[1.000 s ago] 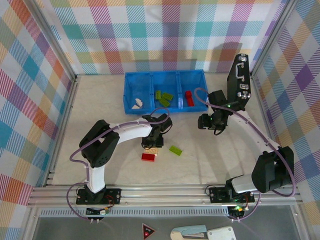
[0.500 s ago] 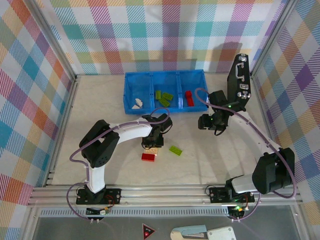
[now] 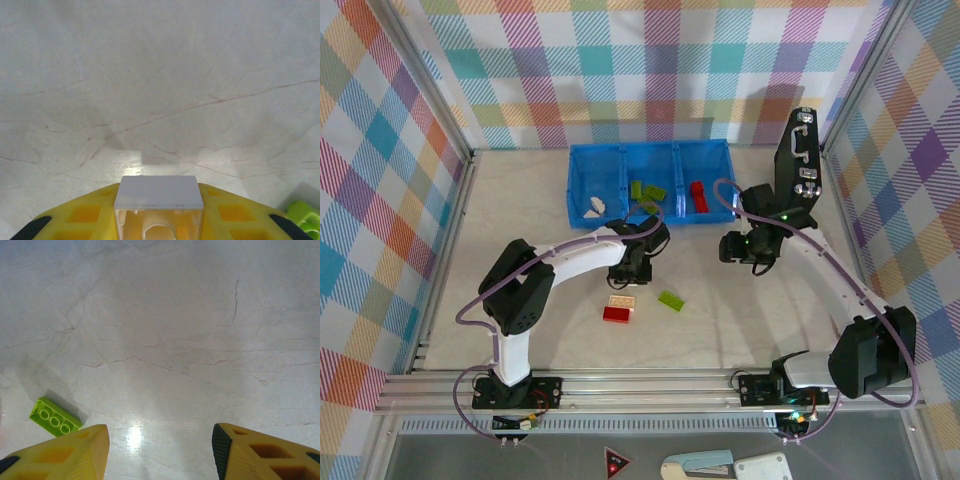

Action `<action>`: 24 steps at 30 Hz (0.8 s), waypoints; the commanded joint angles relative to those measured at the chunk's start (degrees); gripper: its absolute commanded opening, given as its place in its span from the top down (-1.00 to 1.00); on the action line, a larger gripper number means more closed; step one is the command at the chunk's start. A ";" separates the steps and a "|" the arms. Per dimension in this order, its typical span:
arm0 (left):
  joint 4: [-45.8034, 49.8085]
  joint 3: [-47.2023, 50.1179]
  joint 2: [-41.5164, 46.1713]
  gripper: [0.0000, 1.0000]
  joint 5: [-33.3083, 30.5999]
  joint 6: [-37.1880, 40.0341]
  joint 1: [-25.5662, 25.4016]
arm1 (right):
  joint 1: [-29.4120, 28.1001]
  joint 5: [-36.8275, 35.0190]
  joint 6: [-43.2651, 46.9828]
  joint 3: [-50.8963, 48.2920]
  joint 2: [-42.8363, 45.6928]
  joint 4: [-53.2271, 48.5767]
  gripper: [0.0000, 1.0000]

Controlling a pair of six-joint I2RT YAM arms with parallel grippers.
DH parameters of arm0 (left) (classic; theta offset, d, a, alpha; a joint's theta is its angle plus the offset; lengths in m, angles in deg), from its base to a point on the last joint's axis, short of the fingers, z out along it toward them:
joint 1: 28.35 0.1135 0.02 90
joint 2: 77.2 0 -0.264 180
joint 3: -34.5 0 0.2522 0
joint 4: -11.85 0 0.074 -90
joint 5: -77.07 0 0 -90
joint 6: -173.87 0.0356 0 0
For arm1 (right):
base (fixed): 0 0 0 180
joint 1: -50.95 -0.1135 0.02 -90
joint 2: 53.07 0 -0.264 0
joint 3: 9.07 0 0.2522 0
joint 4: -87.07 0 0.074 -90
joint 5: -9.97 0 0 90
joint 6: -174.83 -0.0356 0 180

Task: Sort the legos into containers by color
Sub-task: Pick up the lego from the center of the table, then place the lego in the container.

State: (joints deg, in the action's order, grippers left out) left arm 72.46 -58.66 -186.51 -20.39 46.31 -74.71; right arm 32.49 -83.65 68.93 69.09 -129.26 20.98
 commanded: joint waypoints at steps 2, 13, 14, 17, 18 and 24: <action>3.76 -2.80 2.13 0.32 -0.97 2.24 1.14 | -0.40 -0.60 -0.88 -0.81 2.21 -1.97 -0.16; 6.41 -7.52 3.06 0.32 -0.79 7.23 7.53 | -0.42 -1.46 -1.10 -2.16 4.37 -3.23 -0.16; 6.88 -8.36 2.89 0.32 -1.03 7.92 8.22 | -0.43 -1.36 -1.24 -2.24 4.55 -3.31 -0.16; 7.76 -11.11 2.17 0.32 -0.94 9.80 10.56 | -0.39 -1.15 -1.33 -2.39 4.99 -3.64 -0.16; 7.98 -12.11 1.78 0.32 -0.72 10.43 11.53 | -0.39 -1.24 -1.33 -2.44 5.04 -3.74 -0.16; 9.39 -19.17 -1.47 0.31 -0.02 13.36 16.45 | -0.44 -1.72 -1.44 -2.44 5.96 -4.77 -0.16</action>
State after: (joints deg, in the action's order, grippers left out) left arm 79.28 -74.33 -186.27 -20.53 56.73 -60.29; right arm 32.49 -84.56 68.51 67.23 -124.69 18.05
